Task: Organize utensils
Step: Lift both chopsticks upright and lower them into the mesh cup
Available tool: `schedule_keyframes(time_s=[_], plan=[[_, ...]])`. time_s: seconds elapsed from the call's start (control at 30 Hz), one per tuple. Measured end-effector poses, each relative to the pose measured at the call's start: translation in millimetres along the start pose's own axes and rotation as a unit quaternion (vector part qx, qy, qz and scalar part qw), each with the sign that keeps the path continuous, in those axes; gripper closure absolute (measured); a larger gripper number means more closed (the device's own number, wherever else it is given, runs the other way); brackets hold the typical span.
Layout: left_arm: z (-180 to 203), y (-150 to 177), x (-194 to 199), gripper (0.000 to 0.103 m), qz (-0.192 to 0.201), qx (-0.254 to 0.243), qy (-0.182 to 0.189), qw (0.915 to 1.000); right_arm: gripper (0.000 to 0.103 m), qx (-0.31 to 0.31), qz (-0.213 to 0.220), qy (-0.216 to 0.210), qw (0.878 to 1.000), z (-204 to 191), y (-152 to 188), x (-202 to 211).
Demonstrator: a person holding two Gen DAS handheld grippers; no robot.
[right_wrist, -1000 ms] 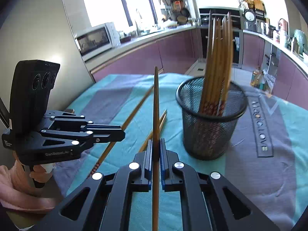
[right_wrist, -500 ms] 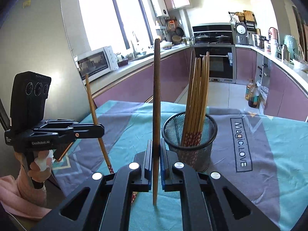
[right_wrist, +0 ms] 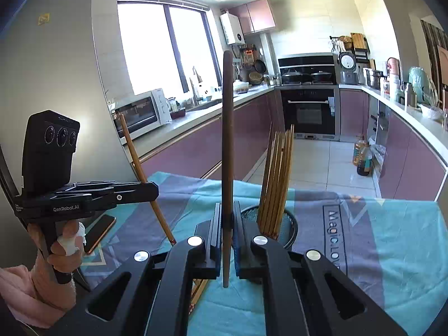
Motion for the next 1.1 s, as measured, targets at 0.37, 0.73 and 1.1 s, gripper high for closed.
schedule_keyframes(time_s=[0.37, 0.73, 1.1], plan=[[17.0, -43.2, 7.1, 0.096, 0.041, -0.017, 0.006, 0.999, 0.097, 0.006, 0.042, 0.011, 0.999, 3.9, -37.3, 14.3], [32.5, -57.5, -2.6, 0.096, 0.057, -0.029, 0.004, 0.9979, 0.097, -0.002, 0.052, 0.02, 0.998, 10.3, -48.0, 3.6], [26.7, -53.3, -27.0, 0.096, 0.039, -0.038, -0.028, 0.9981, 0.097, -0.01, 0.024, 0.034, 0.999, 19.6, -35.4, -25.7]])
Point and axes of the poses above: each gripper's, at about its wrist camera, not at the fingertips, and x roughly against the way its jaws point, z to its right, y to its underside, the point moved 7 cm from there along -x, roughly the way its jaws point, and after that the axes turned 3 degrees about y, right-handed, at the moved point
